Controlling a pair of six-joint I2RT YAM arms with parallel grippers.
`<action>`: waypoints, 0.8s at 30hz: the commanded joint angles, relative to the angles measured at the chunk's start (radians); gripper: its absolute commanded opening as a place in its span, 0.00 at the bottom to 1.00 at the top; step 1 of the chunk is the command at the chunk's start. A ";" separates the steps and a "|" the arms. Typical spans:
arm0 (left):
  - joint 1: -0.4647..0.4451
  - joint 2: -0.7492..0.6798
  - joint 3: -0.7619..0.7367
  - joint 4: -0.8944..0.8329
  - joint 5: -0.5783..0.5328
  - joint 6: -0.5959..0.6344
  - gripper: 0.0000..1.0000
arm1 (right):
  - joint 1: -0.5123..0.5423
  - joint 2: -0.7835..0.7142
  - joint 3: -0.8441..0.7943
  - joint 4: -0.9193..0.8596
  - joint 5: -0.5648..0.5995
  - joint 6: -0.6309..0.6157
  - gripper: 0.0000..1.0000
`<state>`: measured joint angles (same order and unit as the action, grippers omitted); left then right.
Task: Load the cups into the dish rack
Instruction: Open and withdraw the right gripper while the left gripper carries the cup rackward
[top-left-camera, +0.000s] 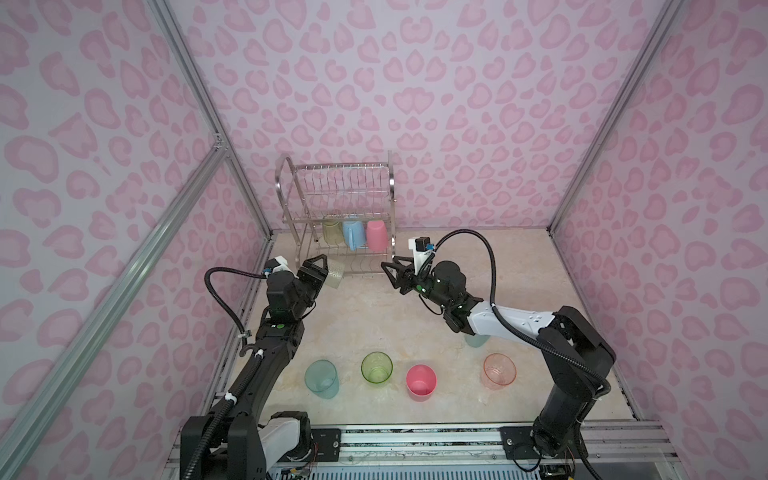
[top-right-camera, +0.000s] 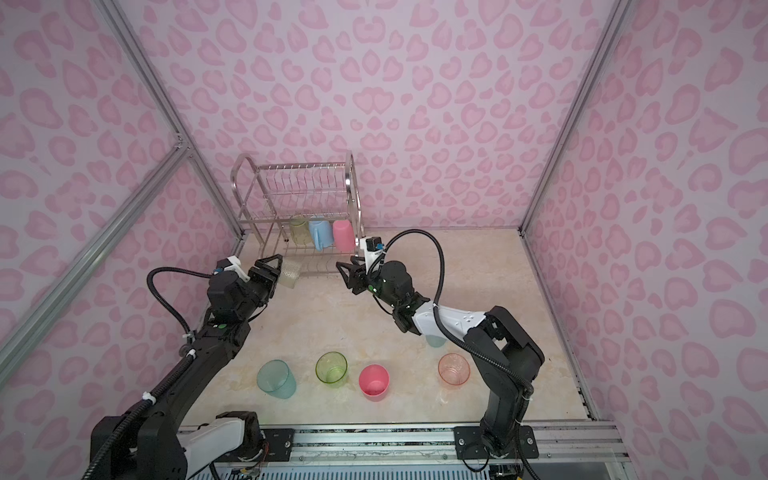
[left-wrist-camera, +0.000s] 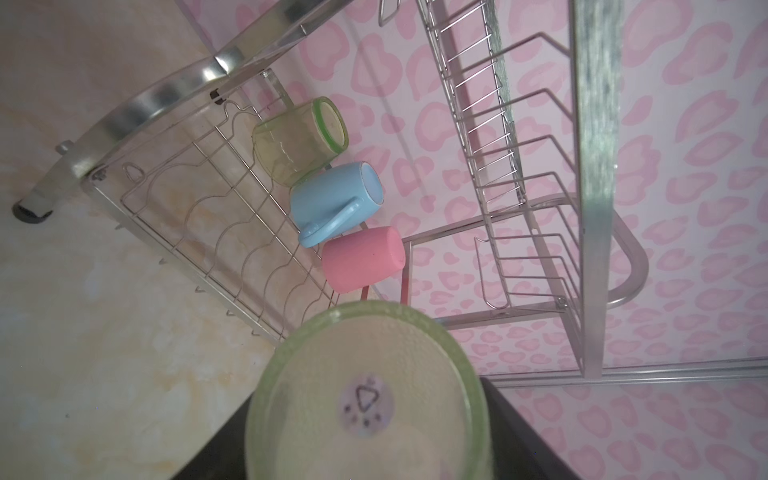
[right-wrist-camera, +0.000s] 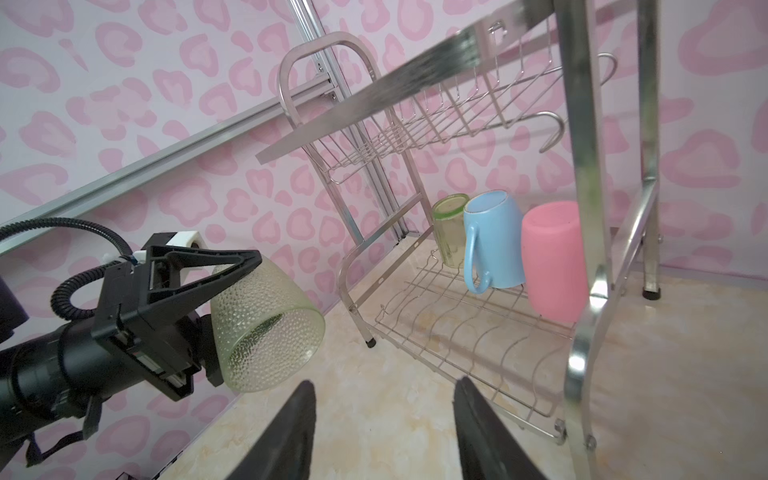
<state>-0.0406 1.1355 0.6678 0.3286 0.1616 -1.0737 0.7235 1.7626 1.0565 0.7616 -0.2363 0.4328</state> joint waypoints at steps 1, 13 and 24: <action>-0.029 0.023 0.031 0.004 -0.134 0.176 0.64 | -0.018 -0.019 -0.027 0.053 0.011 -0.014 0.53; -0.205 0.280 0.183 0.042 -0.341 0.428 0.64 | -0.107 -0.120 -0.156 0.113 0.027 -0.029 0.52; -0.286 0.511 0.265 0.213 -0.414 0.619 0.62 | -0.165 -0.173 -0.261 0.161 0.058 -0.035 0.52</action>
<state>-0.3126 1.6123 0.9089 0.4229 -0.2111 -0.5488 0.5655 1.5913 0.8108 0.8722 -0.1974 0.4007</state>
